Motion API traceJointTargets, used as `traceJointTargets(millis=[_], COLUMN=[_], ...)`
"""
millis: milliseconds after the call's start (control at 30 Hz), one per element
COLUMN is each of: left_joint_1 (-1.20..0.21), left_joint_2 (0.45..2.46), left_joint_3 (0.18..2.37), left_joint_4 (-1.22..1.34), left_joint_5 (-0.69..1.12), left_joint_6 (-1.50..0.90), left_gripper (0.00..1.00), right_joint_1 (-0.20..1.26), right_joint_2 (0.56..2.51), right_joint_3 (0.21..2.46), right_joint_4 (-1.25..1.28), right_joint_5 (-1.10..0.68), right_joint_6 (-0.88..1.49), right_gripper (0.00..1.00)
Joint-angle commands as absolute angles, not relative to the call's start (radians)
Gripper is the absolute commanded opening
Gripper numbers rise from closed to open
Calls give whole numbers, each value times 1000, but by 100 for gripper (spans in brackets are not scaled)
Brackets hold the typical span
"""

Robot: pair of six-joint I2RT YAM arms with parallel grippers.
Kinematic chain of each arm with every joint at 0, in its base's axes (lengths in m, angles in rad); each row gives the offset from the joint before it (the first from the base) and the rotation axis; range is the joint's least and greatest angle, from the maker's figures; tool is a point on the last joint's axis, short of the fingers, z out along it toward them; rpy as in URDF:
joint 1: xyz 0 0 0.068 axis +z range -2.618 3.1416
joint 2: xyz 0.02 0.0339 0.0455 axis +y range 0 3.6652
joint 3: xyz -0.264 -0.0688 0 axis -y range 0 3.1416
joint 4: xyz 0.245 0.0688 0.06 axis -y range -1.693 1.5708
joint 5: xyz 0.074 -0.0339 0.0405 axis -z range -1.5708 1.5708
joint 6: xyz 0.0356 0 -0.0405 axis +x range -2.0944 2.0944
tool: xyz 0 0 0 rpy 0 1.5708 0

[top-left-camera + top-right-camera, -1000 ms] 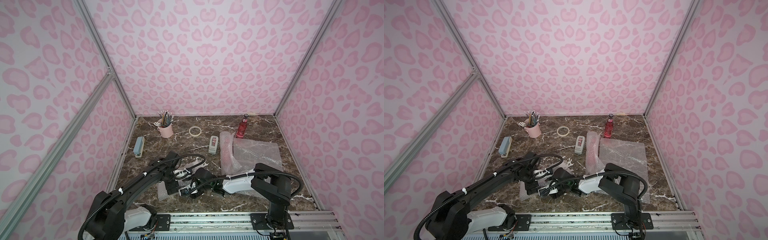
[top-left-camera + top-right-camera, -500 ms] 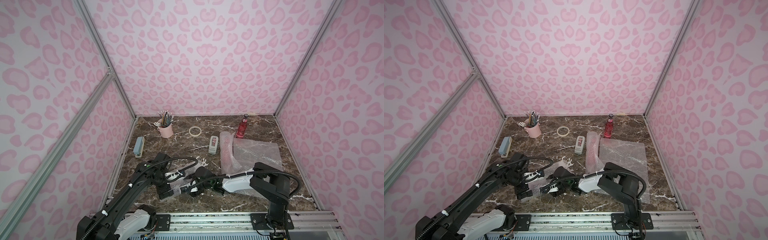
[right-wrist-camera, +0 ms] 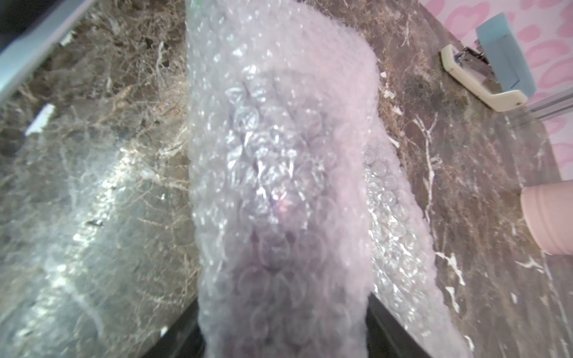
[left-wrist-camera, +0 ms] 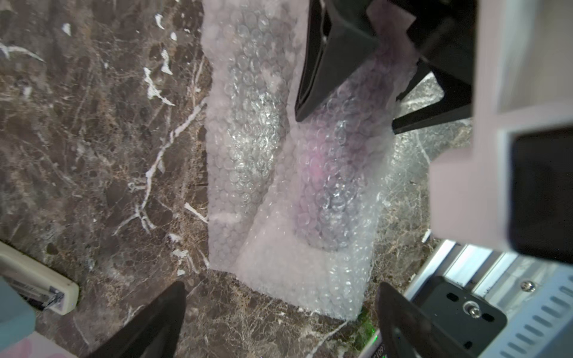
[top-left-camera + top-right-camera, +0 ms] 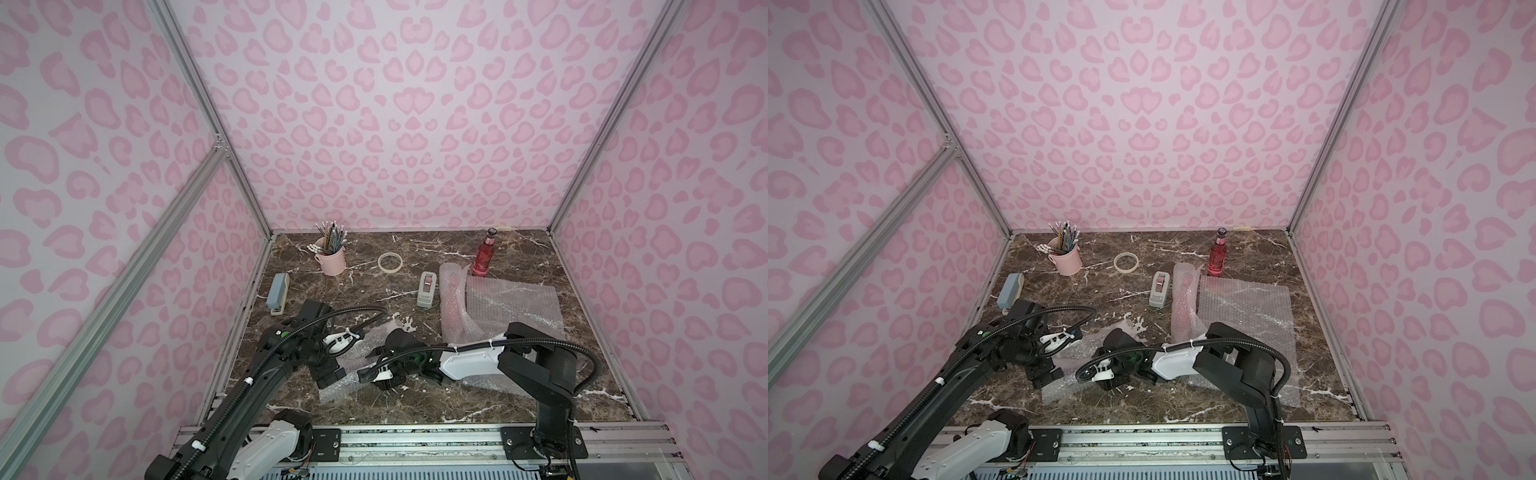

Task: Wrap wine bottles in bubble wrap
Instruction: Wrap the wine bottle in bubble wrap.

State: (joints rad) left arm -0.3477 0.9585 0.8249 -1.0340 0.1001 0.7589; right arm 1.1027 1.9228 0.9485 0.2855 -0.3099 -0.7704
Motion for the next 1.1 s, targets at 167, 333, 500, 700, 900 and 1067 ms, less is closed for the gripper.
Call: traceJointTargets(millis=[167, 333, 500, 700, 900, 1067], left_joint_1=[-341, -341, -341, -341, -356, -462], left_joint_2=[861, 815, 783, 738, 702, 670], left_joint_3=[827, 793, 745, 720, 629, 541], left_joint_4=[-1094, -1128, -1107, -1106, -998, -826], left_joint_5=[167, 232, 259, 354, 428, 358], left_joint_6=[797, 868, 904, 1025, 1114, 1168], left_gripper=[97, 97, 97, 97, 100, 97], right_joint_1=[1063, 1044, 1041, 996, 938, 925], right_joint_2=[1970, 1950, 1917, 1866, 1851, 1857], right_joint_3=[1033, 1073, 1057, 1035, 1000, 973], right_joint_4=[2, -99, -134, -126, -76, 13], right_joint_5=[-318, -486, -509, -602, -743, -787], right_joint_6=[-746, -467, -360, -130, 174, 372], right_gripper=[68, 48, 46, 45, 42, 44])
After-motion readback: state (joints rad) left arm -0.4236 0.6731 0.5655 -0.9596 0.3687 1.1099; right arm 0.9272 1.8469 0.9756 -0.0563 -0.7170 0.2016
